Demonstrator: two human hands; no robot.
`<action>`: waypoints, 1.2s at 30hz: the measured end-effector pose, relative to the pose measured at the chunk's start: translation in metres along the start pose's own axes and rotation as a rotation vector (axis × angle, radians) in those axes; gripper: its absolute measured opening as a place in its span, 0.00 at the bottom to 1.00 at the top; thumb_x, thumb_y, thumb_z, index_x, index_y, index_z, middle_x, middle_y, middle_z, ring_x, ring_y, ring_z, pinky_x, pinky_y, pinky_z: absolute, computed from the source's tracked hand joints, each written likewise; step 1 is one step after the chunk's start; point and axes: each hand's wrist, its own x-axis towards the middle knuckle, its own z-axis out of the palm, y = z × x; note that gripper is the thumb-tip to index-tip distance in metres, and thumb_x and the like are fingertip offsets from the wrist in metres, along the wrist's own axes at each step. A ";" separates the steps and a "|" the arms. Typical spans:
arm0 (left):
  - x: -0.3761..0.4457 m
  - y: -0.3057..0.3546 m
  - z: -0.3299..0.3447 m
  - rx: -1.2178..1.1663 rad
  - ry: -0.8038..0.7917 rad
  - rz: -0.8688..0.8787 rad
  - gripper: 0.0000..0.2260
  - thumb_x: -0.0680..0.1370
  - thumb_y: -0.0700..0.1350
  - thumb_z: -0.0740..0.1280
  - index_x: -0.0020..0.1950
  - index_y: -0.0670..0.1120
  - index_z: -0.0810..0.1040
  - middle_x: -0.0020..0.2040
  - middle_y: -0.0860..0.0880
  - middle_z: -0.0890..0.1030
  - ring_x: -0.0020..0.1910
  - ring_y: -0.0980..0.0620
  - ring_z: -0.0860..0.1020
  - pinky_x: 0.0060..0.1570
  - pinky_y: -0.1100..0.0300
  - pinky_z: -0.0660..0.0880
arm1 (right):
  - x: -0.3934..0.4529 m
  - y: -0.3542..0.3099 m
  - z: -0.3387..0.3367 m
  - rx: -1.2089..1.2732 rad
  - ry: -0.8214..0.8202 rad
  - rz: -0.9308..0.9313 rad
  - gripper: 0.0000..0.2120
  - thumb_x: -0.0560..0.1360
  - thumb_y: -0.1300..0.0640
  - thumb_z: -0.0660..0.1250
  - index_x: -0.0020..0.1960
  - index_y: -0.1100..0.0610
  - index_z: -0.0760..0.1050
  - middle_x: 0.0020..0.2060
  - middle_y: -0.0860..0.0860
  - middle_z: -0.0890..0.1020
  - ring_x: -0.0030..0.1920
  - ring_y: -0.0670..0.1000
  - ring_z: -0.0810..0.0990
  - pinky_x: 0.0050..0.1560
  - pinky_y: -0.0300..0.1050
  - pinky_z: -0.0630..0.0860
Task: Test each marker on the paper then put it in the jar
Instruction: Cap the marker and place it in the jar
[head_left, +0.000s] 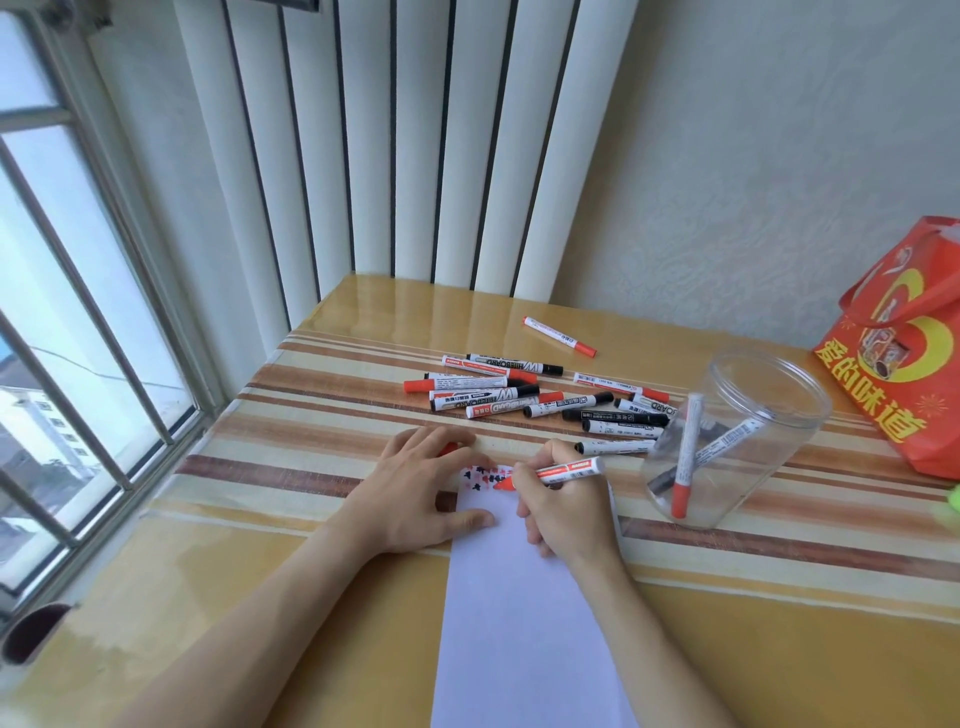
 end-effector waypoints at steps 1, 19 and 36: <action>0.000 0.000 0.000 -0.002 0.002 -0.001 0.27 0.73 0.73 0.64 0.69 0.64 0.73 0.70 0.60 0.68 0.71 0.57 0.65 0.71 0.56 0.57 | 0.000 -0.001 0.001 0.006 -0.007 -0.003 0.09 0.77 0.59 0.69 0.40 0.57 0.72 0.27 0.57 0.78 0.22 0.55 0.72 0.23 0.40 0.65; 0.000 -0.001 -0.001 0.000 -0.016 0.013 0.25 0.73 0.73 0.64 0.67 0.66 0.72 0.70 0.60 0.67 0.71 0.57 0.64 0.72 0.53 0.58 | 0.001 -0.003 0.005 -0.002 0.000 -0.016 0.08 0.77 0.63 0.67 0.39 0.58 0.73 0.26 0.58 0.78 0.21 0.56 0.74 0.22 0.41 0.67; 0.000 -0.001 0.000 0.000 -0.018 0.004 0.24 0.73 0.72 0.64 0.67 0.66 0.72 0.70 0.61 0.67 0.71 0.57 0.64 0.71 0.56 0.57 | -0.001 -0.005 0.003 -0.032 0.010 0.003 0.08 0.76 0.62 0.67 0.39 0.57 0.72 0.26 0.57 0.78 0.21 0.56 0.74 0.22 0.41 0.67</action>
